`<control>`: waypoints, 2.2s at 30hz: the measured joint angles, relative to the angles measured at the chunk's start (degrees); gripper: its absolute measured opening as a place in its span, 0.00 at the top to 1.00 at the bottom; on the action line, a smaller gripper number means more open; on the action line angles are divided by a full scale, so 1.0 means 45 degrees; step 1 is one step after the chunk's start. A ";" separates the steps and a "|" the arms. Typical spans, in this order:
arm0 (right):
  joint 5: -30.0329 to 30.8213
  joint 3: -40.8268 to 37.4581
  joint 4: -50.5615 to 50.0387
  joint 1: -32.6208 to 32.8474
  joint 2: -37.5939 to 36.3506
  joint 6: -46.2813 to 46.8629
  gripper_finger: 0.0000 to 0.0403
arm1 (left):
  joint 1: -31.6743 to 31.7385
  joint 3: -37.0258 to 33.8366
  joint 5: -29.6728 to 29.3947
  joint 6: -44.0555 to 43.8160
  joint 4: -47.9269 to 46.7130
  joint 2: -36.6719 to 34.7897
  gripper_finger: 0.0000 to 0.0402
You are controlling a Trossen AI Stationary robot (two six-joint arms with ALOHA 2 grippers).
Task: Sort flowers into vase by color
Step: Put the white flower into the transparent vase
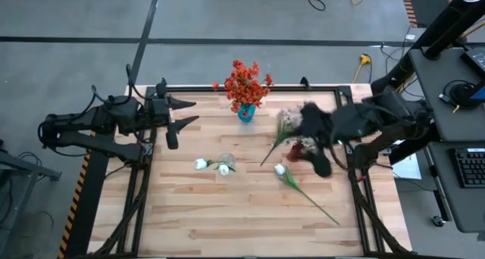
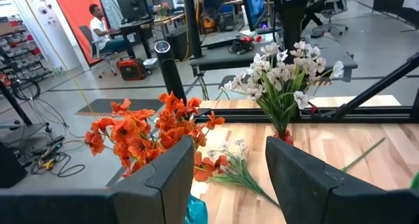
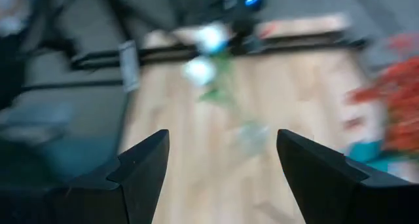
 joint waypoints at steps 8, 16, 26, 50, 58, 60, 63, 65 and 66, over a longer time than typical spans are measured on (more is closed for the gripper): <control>-0.0772 -0.0879 -0.3576 0.1952 0.0028 0.4369 0.32 | 0.0000 0.0000 0.0002 -0.0301 0.0028 -0.0015 0.57; -0.1560 -0.3960 -0.4276 0.3143 0.0043 0.8791 0.32 | 0.0000 0.0000 0.0000 -0.0391 0.0039 -0.0019 0.57; -0.1282 -0.7680 -0.1977 0.4779 0.0023 1.1598 0.32 | 0.0000 0.0000 0.0005 -0.0387 0.0029 -0.0019 0.57; 0.3932 -1.6376 0.6305 0.6234 0.0004 1.2399 0.42 | 0.0000 0.0000 0.0010 -0.0280 -0.0373 0.0015 0.57; 0.4963 -1.7645 0.8408 0.6229 0.0009 1.1966 0.45 | 0.0000 0.0000 0.0010 -0.0280 -0.0374 0.0015 0.57; 0.5340 -1.7885 0.8901 0.6219 0.0009 1.1885 0.46 | 0.0000 0.0000 0.0010 -0.0280 -0.0375 0.0015 0.57; 0.5691 -1.8165 0.9241 0.6204 0.0009 1.1869 0.46 | 0.0000 0.0000 0.0010 -0.0280 -0.0374 0.0015 0.57; 0.5892 -1.8424 0.9656 0.6204 0.0014 1.1869 0.46 | 0.0000 0.0000 0.0010 -0.0280 -0.0379 0.0015 0.57; 0.5944 -1.8558 0.9934 0.6196 0.0051 1.1865 0.46 | 0.0000 0.0000 0.0010 -0.0280 -0.0377 0.0015 0.57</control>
